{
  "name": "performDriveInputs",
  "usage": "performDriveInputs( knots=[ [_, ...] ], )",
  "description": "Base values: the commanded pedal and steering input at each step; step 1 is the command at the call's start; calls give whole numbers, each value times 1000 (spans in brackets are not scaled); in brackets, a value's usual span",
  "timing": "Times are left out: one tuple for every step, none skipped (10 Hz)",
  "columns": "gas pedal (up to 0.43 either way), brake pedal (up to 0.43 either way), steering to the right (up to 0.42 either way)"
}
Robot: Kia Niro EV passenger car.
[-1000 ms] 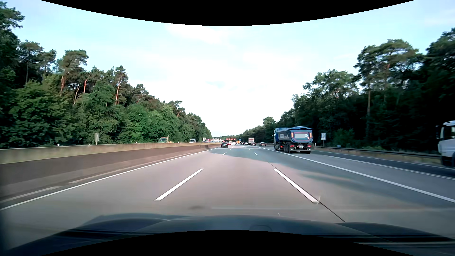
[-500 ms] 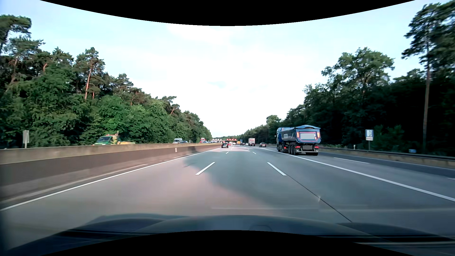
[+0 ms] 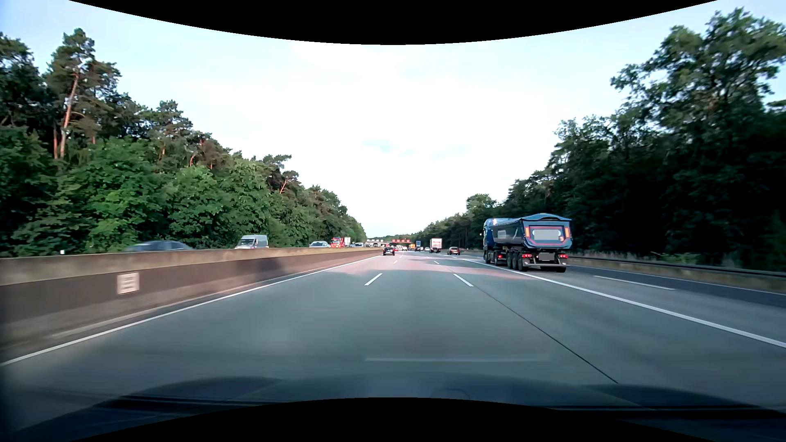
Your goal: Follow the waypoints while adhering to traffic rules and regulations
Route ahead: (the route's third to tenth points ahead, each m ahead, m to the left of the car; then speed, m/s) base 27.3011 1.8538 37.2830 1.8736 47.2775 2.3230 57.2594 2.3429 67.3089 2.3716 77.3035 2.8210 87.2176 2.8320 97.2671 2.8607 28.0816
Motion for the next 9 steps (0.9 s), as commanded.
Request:
performDriveInputs(
  knots=[
    [177, 0, -4],
    [177, 0, -3],
    [177, 0, -4],
    [177, 0, -3],
    [177, 0, -3],
    [177, 0, -4],
    [177, 0, -4],
    [177, 0, -3],
    [177, 0, -4]
  ],
)
